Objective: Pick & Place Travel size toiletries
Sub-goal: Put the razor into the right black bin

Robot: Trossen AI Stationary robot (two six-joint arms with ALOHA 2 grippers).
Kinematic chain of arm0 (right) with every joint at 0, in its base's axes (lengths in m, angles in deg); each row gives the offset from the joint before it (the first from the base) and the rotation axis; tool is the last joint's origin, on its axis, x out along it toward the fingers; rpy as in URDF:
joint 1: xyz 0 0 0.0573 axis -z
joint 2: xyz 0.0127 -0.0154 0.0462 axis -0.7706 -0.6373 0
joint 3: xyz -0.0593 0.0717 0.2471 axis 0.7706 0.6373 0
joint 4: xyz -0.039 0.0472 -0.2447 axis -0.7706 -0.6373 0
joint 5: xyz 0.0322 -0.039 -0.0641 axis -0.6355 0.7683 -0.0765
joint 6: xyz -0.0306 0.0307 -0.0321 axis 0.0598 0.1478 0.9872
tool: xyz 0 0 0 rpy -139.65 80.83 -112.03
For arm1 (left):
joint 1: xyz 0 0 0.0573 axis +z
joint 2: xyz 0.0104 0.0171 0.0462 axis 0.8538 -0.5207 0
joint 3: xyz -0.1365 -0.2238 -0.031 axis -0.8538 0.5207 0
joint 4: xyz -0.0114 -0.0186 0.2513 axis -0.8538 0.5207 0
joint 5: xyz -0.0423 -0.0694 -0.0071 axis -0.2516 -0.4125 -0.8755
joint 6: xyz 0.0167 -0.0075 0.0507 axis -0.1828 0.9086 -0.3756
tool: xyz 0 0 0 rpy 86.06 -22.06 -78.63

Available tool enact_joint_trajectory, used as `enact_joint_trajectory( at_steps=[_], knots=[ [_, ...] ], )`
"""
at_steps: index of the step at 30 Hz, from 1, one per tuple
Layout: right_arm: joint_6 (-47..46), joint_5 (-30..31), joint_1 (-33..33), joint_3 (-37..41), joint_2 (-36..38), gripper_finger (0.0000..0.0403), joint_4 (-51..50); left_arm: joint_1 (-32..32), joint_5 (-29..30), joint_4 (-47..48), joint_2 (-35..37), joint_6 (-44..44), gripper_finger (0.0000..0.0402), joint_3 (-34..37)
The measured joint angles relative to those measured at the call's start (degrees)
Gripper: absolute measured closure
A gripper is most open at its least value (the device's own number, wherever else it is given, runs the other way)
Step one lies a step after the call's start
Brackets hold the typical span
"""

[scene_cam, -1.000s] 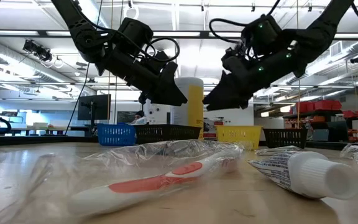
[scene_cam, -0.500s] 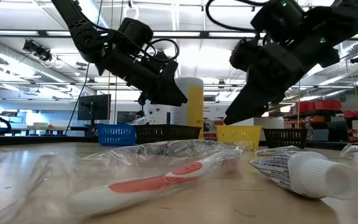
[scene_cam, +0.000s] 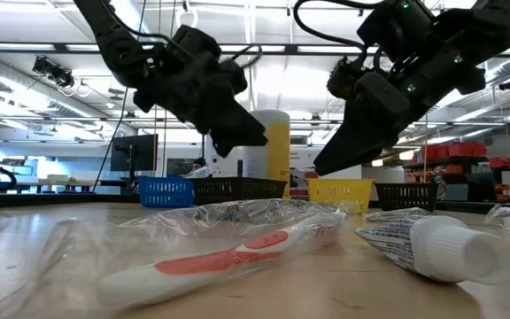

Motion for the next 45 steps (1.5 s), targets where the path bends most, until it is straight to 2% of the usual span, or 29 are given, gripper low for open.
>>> enact_joint_trajectory(
  at_steps=[2,4,8,12,15,18,23,28,33,45],
  knots=[
    [0.0,0.0,0.0,0.0,0.0,0.0177,0.0,-1.7,-4.0,0.5,0.0,-3.5,0.0275,0.0],
    [0.2,0.9,0.0,0.0,0.0,0.0177,0.0,-3.6,-4.1,0.6,0.0,-6.2,0.0281,0.0],
    [0.4,1.4,0.0,0.0,0.0,0.0177,0.0,-8.3,5.7,1.4,0.0,-10.0,0.0287,0.0],
    [0.4,1.4,0.0,0.0,0.0,0.0177,0.0,-11.5,14.0,3.1,0.0,-17.7,0.0288,0.0],
    [0.4,1.5,0.0,0.0,0.0,0.0177,0.0,-13.5,19.5,8.8,0.0,-22.6,0.0288,0.0],
    [0.4,1.6,0.0,0.0,0.0,0.0177,0.0,-15.0,22.8,14.0,0.0,-23.6,0.0288,0.0],
    [0.4,1.6,0.0,0.0,0.0,0.0177,0.0,-16.1,25.2,19.2,0.0,-23.0,0.0295,0.1],
    [0.4,1.6,0.0,0.0,0.0,0.0177,0.0,-16.0,27.9,19.3,0.0,-20.6,0.0305,0.1],
    [0.5,1.6,0.0,0.0,0.0,0.0177,0.0,-15.6,25.7,19.4,0.0,-18.6,0.0316,0.1],
    [0.6,1.6,0.0,0.0,0.0,0.0177,0.0,-15.5,26.8,18.6,-0.8,-18.2,0.0335,0.1]
  ],
)
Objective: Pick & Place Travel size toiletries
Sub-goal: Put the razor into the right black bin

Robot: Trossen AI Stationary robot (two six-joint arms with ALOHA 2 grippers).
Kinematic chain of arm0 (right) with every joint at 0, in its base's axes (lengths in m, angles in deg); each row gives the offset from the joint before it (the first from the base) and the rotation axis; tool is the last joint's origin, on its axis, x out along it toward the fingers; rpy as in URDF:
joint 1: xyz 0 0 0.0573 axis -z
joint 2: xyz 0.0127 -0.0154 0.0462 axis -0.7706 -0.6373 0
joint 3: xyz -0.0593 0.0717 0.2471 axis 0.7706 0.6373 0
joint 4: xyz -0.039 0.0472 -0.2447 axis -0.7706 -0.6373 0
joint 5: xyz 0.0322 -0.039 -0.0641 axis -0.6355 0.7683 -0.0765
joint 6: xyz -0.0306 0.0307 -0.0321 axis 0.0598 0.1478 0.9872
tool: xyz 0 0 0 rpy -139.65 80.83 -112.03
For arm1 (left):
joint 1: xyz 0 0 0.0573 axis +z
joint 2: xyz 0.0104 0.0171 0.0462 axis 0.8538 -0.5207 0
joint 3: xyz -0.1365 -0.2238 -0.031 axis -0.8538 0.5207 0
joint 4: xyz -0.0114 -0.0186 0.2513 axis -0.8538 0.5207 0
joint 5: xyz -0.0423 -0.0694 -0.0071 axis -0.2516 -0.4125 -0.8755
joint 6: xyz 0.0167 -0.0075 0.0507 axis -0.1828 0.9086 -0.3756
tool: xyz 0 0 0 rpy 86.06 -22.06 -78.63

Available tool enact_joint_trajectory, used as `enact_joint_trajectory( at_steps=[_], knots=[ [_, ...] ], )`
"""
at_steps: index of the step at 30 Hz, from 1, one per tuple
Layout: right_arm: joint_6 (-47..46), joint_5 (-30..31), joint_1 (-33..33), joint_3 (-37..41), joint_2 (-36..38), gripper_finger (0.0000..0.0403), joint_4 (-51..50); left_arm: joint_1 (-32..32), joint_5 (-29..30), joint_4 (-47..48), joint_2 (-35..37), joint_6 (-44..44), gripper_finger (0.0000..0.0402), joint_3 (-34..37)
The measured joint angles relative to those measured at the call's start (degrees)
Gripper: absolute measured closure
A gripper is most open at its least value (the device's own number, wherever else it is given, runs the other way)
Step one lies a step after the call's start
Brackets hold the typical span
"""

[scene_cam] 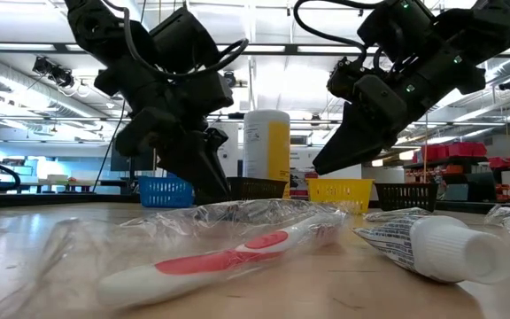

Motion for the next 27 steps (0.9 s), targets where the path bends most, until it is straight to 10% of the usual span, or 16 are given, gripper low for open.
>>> enact_joint_trajectory(
  at_steps=[27],
  knots=[
    [1.8,-1.6,0.0,0.0,0.0,0.0177,5.7,0.0,1.4,-7.0,-6.1,-1.9,0.0334,-1.6]
  ],
)
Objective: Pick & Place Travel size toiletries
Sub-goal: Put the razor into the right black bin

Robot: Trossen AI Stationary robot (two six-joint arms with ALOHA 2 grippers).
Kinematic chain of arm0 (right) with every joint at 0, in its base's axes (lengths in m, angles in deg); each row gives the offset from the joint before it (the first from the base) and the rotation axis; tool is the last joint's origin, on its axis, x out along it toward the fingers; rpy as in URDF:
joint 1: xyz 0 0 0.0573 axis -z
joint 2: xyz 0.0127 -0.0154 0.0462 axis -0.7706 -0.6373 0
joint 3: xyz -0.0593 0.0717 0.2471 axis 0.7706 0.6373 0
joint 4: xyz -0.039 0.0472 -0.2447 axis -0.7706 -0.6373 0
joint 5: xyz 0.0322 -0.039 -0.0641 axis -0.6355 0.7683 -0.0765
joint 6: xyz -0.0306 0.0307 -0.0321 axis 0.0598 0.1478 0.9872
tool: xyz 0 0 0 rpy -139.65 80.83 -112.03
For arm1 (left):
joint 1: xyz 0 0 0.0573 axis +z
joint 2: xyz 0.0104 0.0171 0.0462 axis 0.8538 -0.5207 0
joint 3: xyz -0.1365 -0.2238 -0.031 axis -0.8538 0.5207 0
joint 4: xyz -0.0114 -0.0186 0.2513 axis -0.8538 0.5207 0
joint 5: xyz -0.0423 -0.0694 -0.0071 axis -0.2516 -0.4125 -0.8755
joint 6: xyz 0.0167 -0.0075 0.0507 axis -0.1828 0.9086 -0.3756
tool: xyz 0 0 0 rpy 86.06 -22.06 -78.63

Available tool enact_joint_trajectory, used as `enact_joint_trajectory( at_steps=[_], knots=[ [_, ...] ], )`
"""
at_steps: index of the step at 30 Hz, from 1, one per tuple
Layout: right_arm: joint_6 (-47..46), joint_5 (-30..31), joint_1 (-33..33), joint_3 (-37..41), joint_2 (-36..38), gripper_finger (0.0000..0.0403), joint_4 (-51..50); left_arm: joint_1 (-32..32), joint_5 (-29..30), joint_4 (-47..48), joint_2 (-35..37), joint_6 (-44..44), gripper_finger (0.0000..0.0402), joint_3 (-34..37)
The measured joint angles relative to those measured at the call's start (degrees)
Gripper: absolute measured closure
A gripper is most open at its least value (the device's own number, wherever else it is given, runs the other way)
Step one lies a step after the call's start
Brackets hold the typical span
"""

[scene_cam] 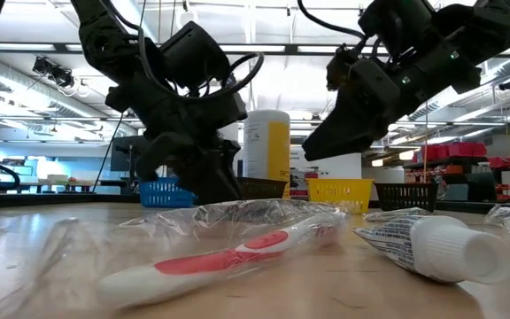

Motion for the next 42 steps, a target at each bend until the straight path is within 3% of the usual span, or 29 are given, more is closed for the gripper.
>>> enact_joint_trajectory(
  at_steps=[8,12,17,20,30,36,42],
  knots=[
    [4.2,-0.6,0.0,0.0,0.9,0.0177,-0.9,0.2,2.8,-3.3,0.0,-1.8,0.0361,0.0],
    [6.0,-1.1,-0.1,0.0,4.4,0.0177,-1.8,0.3,4.2,-3.4,0.0,-1.3,0.0354,0.0],
    [4.8,-9.7,-0.2,0.0,10.6,0.0177,-6.2,0.3,6.9,-6.5,0.1,-1.5,0.0345,0.0],
    [4.0,-11.4,-0.8,0.0,14.6,0.0179,-12.0,0.3,7.0,-10.2,0.1,-1.6,0.0358,0.0],
    [2.0,2.0,-4.1,0.0,29.0,0.0203,-37.7,0.6,11.4,-29.4,0.1,-1.5,0.0350,-1.3],
    [4.0,11.4,-4.3,0.0,33.5,0.0204,-32.0,2.3,7.8,-31.7,0.2,-1.3,0.0361,-8.7],
    [7.0,11.7,-4.4,0.0,31.4,0.0204,-27.1,3.4,4.2,-31.8,0.2,-4.0,0.0351,-17.5]
  ],
)
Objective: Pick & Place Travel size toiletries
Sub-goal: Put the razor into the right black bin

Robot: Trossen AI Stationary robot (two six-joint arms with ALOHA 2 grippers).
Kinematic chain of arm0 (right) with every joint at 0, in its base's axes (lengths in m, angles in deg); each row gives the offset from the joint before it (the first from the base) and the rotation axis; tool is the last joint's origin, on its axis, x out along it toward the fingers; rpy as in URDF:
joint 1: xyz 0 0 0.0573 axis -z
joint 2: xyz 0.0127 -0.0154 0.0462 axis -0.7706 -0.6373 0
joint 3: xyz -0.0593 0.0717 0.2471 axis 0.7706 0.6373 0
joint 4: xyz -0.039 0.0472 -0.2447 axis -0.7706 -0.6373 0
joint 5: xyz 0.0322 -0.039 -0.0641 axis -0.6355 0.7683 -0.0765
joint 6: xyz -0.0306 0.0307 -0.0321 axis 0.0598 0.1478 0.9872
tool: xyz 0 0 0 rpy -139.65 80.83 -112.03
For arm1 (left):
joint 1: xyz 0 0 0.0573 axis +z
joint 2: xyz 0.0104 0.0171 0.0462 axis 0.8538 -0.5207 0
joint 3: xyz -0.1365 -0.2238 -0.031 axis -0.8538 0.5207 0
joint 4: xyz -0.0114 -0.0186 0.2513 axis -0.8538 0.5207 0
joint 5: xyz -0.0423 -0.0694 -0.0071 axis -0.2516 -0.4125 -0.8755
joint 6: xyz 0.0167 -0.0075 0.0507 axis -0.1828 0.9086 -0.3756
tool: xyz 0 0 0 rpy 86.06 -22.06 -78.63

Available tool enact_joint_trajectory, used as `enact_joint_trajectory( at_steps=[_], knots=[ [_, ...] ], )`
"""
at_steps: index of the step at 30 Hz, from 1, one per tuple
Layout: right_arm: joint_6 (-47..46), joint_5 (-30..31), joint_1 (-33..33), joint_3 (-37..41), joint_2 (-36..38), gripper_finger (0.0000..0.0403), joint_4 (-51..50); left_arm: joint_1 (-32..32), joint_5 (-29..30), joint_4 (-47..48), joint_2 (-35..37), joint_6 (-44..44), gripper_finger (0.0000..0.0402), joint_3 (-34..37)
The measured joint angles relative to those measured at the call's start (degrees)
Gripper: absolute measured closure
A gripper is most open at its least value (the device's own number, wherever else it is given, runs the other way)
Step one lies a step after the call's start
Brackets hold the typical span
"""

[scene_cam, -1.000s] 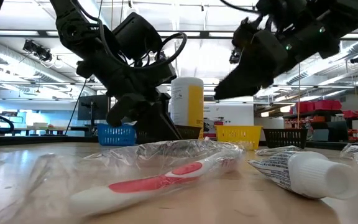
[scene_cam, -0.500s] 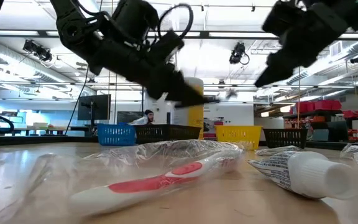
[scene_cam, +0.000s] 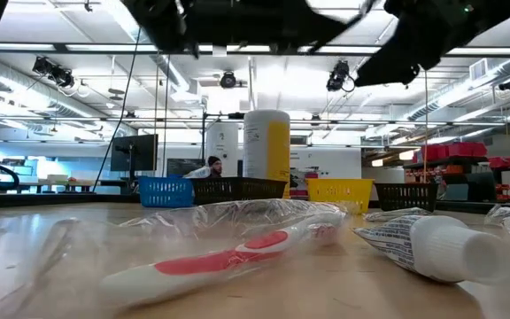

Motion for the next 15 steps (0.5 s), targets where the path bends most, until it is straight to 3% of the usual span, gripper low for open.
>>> enact_joint_trajectory(
  at_steps=[4,8,15],
  knots=[
    [2.4,1.4,-0.3,0.0,-0.3,0.0204,4.9,0.5,-3.9,0.4,0.0,-1.5,0.0356,-3.6],
    [8.0,1.6,-2.2,0.0,2.9,0.0205,5.6,0.9,-3.4,0.4,0.0,-1.7,0.0359,-5.7],
    [9.2,13.3,-7.8,0.0,15.1,0.0215,-4.1,2.3,-4.8,0.1,0.0,-0.1,0.0353,-5.9]
  ],
)
